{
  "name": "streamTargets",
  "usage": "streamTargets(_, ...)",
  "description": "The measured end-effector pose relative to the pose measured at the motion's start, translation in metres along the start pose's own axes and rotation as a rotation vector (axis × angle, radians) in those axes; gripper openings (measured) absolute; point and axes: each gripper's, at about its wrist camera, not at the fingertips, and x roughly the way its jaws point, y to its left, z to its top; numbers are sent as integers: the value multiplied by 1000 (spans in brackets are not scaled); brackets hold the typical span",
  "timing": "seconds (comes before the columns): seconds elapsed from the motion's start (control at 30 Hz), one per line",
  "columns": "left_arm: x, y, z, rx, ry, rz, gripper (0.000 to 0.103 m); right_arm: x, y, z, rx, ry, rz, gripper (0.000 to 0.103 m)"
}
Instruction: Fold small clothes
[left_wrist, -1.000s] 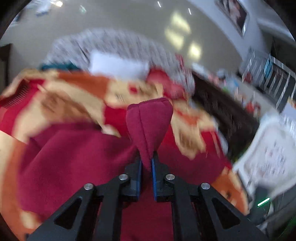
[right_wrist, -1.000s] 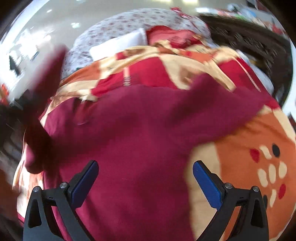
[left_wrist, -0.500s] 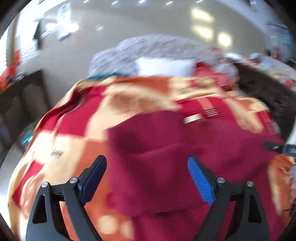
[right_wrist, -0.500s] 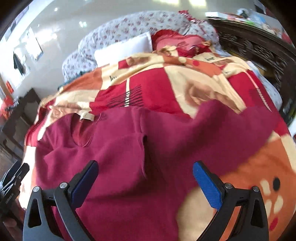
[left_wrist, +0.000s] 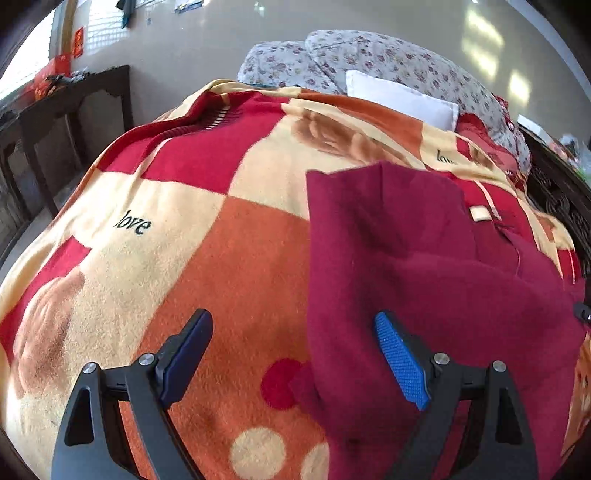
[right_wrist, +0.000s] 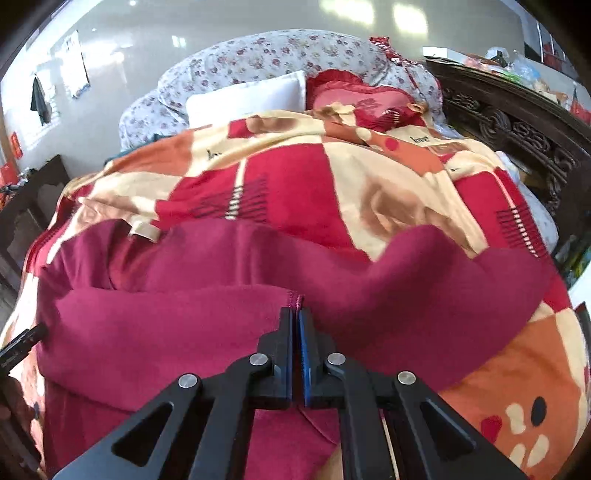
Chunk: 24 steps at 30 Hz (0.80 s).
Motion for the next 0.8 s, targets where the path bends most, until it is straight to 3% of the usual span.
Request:
streamTargets(0.07, 3, -1, -5, 31, -1, 32, 89, -3, 1, -3, -21, -1, -44, 5)
streamTargets(0.2, 12, 8, -7, -12, 36, 5, 89, -3, 0, -1, 4, -3, -63, 13)
streamTargets(0.23, 11, 9, -6, -19, 34, 0, 89, -7, 0, 1, 25, -8, -52, 20)
streamTargets(0.27, 9, 10, -7, -22, 30, -3, 89, -11, 1, 3, 47, -18, -40, 41)
streamTargets(0.3, 8, 10, -7, -27, 20, -10, 89, -18, 5, 6, 74, -45, -7, 54)
streamTargets(0.33, 6, 12, -7, -35, 11, -19, 89, -23, 12, 9, 83, -71, 36, 76)
streamTargets(0.37, 4, 14, -8, -47, 3, -32, 89, -26, 24, 12, 70, -85, 90, 82)
streamTargets(0.4, 3, 18, -9, -63, -8, -47, 89, -27, 45, 15, 19, -79, 159, 82)
streamTargets(0.5, 5, 28, -12, -109, -8, -55, 89, -17, 101, 17, -128, -41, 248, 82)
streamTargets(0.57, 8, 29, -13, -112, -8, -63, 89, -5, 141, 14, -231, -27, 338, 75)
streamTargets(0.63, 9, 27, -14, -95, -18, -57, 91, 12, 181, 8, -325, -3, 347, 59)
streamTargets(0.8, 12, 28, -14, -91, -30, -86, 96, 61, 239, 4, -442, 56, 363, 58)
